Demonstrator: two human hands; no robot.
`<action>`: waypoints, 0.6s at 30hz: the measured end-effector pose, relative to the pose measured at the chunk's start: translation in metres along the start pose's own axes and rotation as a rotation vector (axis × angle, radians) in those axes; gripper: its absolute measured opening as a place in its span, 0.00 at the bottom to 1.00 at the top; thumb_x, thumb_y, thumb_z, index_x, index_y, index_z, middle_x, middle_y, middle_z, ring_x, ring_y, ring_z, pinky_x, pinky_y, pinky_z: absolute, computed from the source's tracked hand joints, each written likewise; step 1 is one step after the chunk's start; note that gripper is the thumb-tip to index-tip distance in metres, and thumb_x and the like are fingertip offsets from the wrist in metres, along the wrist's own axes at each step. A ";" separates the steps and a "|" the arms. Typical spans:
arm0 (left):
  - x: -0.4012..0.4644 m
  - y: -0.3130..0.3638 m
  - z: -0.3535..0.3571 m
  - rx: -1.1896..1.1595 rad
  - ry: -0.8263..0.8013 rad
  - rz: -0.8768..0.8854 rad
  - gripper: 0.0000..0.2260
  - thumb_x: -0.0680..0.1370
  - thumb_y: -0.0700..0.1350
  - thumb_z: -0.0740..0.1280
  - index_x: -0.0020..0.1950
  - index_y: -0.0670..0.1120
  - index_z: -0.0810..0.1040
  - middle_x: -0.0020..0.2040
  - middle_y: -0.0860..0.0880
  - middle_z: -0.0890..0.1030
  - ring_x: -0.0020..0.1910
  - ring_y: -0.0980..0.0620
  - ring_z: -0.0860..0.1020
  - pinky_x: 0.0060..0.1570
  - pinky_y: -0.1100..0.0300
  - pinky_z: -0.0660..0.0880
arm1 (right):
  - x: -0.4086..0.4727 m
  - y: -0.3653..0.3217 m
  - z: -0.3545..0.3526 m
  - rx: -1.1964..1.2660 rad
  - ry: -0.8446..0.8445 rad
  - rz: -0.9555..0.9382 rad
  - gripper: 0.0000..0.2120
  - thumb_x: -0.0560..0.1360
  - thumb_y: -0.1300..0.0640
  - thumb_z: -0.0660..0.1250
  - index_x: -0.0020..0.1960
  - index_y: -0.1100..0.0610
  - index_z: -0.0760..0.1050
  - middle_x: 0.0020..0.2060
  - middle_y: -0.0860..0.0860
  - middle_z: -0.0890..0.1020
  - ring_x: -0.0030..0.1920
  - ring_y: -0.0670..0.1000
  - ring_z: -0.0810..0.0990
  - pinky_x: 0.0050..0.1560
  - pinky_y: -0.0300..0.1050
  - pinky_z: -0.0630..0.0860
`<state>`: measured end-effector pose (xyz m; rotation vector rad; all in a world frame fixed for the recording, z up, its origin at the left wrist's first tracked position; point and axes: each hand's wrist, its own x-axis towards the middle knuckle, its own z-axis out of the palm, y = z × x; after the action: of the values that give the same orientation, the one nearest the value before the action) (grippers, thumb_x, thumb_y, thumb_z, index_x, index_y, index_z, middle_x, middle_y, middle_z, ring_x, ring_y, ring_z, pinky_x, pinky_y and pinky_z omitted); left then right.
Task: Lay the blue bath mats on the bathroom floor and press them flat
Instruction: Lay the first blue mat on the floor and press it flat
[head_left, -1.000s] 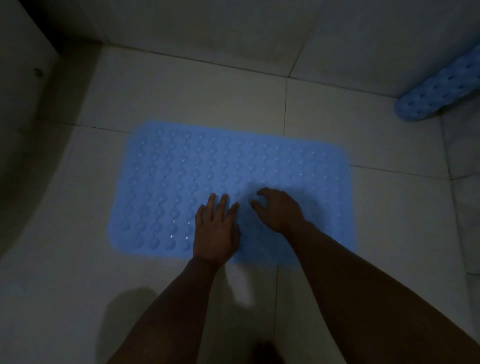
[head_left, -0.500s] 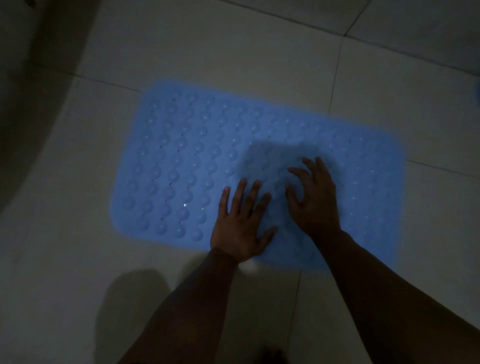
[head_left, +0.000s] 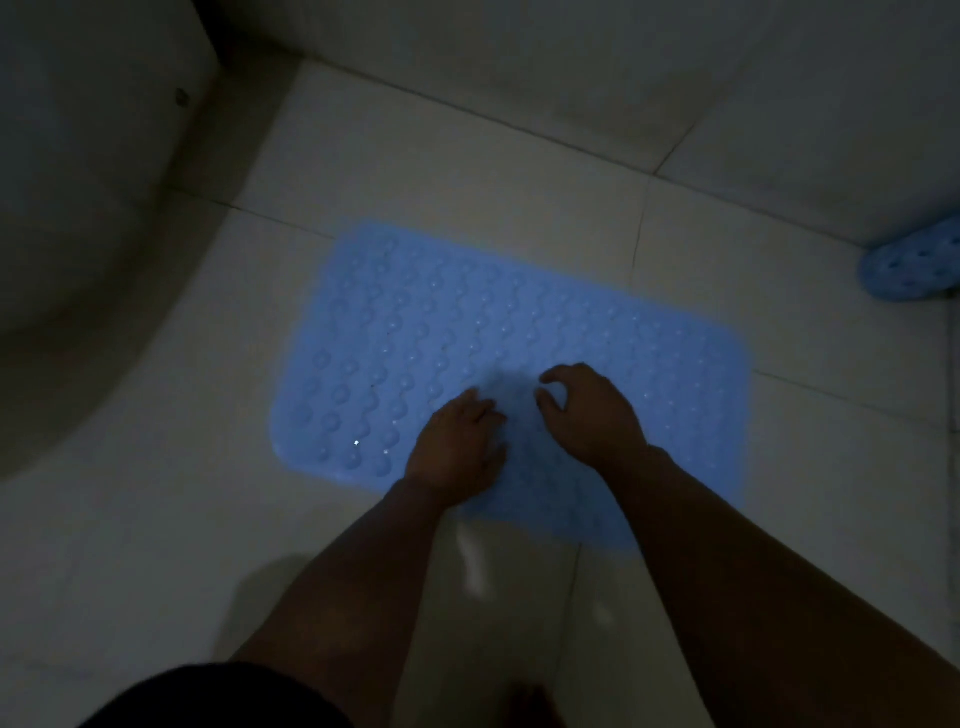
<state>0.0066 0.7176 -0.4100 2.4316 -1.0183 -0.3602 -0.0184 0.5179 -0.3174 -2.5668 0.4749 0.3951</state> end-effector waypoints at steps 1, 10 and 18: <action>-0.009 -0.009 -0.012 0.005 0.054 -0.028 0.20 0.76 0.54 0.63 0.60 0.44 0.83 0.63 0.42 0.82 0.69 0.35 0.76 0.64 0.40 0.76 | 0.001 -0.011 0.005 0.008 -0.015 -0.009 0.17 0.81 0.47 0.64 0.66 0.54 0.77 0.63 0.55 0.79 0.64 0.58 0.77 0.65 0.51 0.73; -0.091 -0.070 -0.059 0.191 0.211 -0.447 0.21 0.77 0.52 0.59 0.64 0.47 0.81 0.67 0.44 0.80 0.75 0.39 0.70 0.66 0.44 0.70 | 0.005 -0.107 0.142 -0.145 0.007 -0.233 0.32 0.78 0.44 0.55 0.76 0.61 0.67 0.76 0.64 0.67 0.78 0.65 0.63 0.72 0.67 0.67; -0.109 -0.088 -0.049 0.186 0.287 -0.546 0.21 0.79 0.54 0.62 0.68 0.48 0.79 0.71 0.45 0.77 0.78 0.41 0.66 0.70 0.44 0.67 | -0.004 -0.115 0.200 -0.262 0.169 -0.189 0.42 0.80 0.34 0.54 0.81 0.64 0.52 0.81 0.63 0.53 0.82 0.61 0.48 0.78 0.67 0.51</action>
<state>0.0044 0.8659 -0.4086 2.8027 -0.2658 -0.0841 -0.0137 0.7162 -0.4350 -2.8838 0.2486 0.1834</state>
